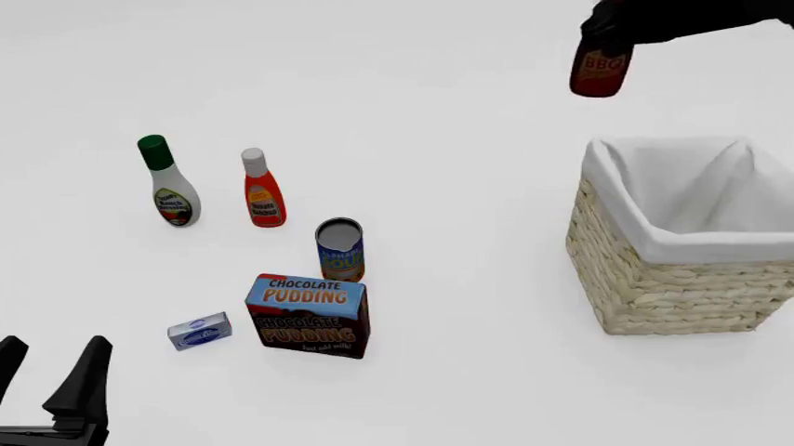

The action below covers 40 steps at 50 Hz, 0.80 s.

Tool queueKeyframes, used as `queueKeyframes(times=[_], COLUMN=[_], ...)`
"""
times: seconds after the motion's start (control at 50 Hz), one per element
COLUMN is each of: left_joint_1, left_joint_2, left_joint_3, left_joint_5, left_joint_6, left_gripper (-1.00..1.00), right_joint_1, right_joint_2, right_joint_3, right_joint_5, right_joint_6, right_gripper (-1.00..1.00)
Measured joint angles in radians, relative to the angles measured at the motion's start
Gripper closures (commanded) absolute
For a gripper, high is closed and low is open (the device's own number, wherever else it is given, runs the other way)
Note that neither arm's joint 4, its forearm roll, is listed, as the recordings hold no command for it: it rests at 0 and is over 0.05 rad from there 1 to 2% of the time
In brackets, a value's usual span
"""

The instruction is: Pick the bbq sauce and place it in the basket.

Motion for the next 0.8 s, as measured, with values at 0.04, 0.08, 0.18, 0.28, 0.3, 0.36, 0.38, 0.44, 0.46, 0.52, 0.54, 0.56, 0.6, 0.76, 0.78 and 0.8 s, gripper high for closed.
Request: queueKeyframes(times=[0.04, 0.08, 0.18, 0.28, 0.3, 0.36, 0.38, 0.44, 0.46, 0.52, 0.54, 0.56, 0.6, 0.76, 0.78, 0.8], left_joint_1=[0.0, 0.0, 0.0, 0.0, 0.0, 0.0, 0.0, 0.0, 0.0, 0.0, 0.0, 0.0, 0.0, 0.0, 0.0, 0.0], left_joint_2=[0.0, 0.0, 0.0, 0.0, 0.0, 0.0, 0.0, 0.0, 0.0, 0.0, 0.0, 0.0, 0.0, 0.0, 0.0, 0.0], left_joint_3=[0.0, 0.0, 0.0, 0.0, 0.0, 0.0, 0.0, 0.0, 0.0, 0.0, 0.0, 0.0, 0.0, 0.0, 0.0, 0.0], left_joint_5=[0.0, 0.0, 0.0, 0.0, 0.0, 0.0, 0.0, 0.0, 0.0, 0.0, 0.0, 0.0, 0.0, 0.0, 0.0, 0.0], left_joint_6=[0.0, 0.0, 0.0, 0.0, 0.0, 0.0, 0.0, 0.0, 0.0, 0.0, 0.0, 0.0, 0.0, 0.0, 0.0, 0.0], left_gripper=[-1.0, -1.0, -1.0, -1.0, -1.0, -1.0, -1.0, -1.0, -1.0, -1.0, -1.0, -1.0, -1.0, -1.0, -1.0, -1.0], right_joint_1=[-0.013, -0.025, -0.057, -0.088, -0.094, -0.114, -0.12, -0.14, -0.147, -0.165, -0.17, -0.176, -0.188, -0.229, -0.233, -0.236], right_joint_2=[-0.015, -0.03, -0.068, -0.102, -0.109, -0.126, -0.132, -0.149, -0.154, -0.169, -0.174, -0.178, -0.187, -0.217, -0.221, -0.224], right_joint_3=[0.019, 0.039, 0.091, 0.142, 0.152, 0.182, 0.193, 0.227, 0.238, 0.268, 0.278, 0.289, 0.31, 0.389, 0.399, 0.409], right_joint_5=[-0.006, -0.012, -0.029, -0.047, -0.051, -0.063, -0.068, -0.083, -0.088, -0.102, -0.106, -0.111, -0.121, -0.161, -0.165, -0.171], right_joint_6=[0.002, 0.004, 0.01, 0.014, 0.015, 0.018, 0.019, 0.021, 0.021, 0.024, 0.024, 0.024, 0.024, 0.023, 0.023, 0.023], right_gripper=[1.0, 1.0, 1.0, 1.0, 1.0, 1.0, 1.0, 1.0, 1.0, 1.0, 1.0, 1.0, 1.0, 1.0, 1.0, 1.0])
